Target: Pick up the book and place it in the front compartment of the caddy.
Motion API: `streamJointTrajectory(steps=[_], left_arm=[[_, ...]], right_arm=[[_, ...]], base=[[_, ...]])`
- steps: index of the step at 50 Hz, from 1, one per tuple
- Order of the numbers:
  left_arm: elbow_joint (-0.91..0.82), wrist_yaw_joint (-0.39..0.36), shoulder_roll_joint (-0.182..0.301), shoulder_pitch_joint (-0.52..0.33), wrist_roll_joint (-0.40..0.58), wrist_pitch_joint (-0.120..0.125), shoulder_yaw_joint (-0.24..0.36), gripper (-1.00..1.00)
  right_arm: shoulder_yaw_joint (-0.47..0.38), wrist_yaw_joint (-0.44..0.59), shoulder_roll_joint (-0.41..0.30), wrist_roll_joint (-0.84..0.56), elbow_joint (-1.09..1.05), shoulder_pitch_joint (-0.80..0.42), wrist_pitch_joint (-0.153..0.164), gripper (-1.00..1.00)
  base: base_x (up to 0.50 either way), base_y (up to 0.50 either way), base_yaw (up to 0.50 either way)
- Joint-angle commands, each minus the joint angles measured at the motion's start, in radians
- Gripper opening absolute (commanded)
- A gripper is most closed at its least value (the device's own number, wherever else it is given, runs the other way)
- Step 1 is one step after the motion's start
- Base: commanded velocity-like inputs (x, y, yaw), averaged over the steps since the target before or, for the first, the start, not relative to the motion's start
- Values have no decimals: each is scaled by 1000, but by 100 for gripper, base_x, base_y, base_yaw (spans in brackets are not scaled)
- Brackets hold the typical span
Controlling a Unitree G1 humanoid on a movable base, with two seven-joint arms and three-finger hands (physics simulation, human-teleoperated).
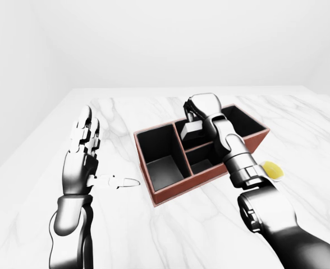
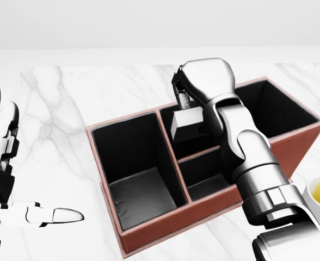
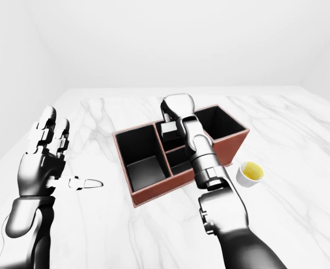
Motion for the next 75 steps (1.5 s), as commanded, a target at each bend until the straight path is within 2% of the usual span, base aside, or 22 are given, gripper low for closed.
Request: streamJointTrajectory(steps=[1,11,27,75], left_arm=[[-5,-1,0,2,-1,0,2,100],[-10,-2,-1,3,-1,0,2,100],[-4,-1,0,0,0,0,2,100],[-7,-1,1,-1,-4,0,6,100]], right_arm=[[-4,-76,4,-4,85,-49,0,-100],[3,-155,-2,4,243,-117,0,-100],[14,-229,-1,18,341,-165,0,-100],[26,-293,20,6,411,-170,0,-100]], base=[[0,0,0],[0,0,0],[0,0,0],[0,0,0]])
